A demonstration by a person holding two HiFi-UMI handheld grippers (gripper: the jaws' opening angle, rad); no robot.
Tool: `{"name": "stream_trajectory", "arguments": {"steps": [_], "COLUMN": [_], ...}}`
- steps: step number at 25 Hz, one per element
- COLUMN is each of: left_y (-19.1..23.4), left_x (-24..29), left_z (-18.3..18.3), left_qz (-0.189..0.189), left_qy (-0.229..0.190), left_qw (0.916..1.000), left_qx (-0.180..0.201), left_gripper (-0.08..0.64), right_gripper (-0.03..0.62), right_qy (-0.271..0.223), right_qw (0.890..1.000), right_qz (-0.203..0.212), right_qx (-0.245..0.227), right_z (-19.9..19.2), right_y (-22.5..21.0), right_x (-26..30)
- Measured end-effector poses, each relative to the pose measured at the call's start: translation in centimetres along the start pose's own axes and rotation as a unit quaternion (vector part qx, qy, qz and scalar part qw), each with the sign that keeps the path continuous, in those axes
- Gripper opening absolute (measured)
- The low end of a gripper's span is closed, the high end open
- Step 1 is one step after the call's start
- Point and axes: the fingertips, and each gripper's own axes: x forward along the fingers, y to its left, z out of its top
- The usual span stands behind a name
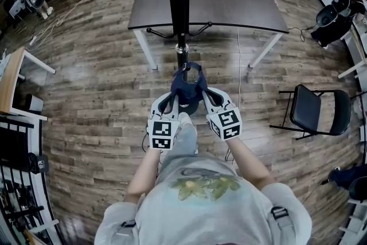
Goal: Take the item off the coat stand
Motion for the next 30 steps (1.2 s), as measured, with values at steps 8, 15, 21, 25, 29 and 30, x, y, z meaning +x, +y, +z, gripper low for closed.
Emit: {"name": "stream_trajectory", "arguments": {"steps": [8, 15, 21, 25, 29, 30], "left_y": [-1.4, -2.4, -3.4, -3.7, -3.9, -3.9], "left_x": [-1.8, -3.1, -4.2, -4.6, -4.8, -4.9], "left_z": [0.3, 1.1, 1.1, 0.9, 0.8, 0.9], "left_qz": [-0.007, -0.016, -0.02, -0.023, -0.026, -0.027], "left_qy": [-0.007, -0.02, -0.024, -0.023, -0.019, -0.019], "left_qw": [0.9999, 0.9992, 0.9988, 0.9986, 0.9985, 0.9984], "left_qx": [-0.01, -0.032, -0.038, -0.041, -0.044, -0.045], "left_gripper": [0.037, 0.037, 0.037, 0.037, 0.037, 0.037], "right_gripper": [0.013, 0.014, 0.014, 0.012, 0.012, 0.012], "right_qy": [-0.018, -0.035, -0.039, -0.035, -0.032, -0.033], "right_qw": [1.0, 0.999, 0.999, 0.999, 0.999, 0.999], "right_qz": [-0.005, -0.008, -0.008, -0.013, -0.016, -0.016], "right_qx": [0.009, 0.02, 0.029, 0.029, 0.025, 0.026], "right_z": [0.2, 1.0, 0.8, 0.4, 0.3, 0.3], "right_y": [0.9, 1.4, 2.0, 2.3, 2.5, 2.5], "right_x": [-2.4, -3.9, -5.4, -5.9, -6.0, -6.0]}}
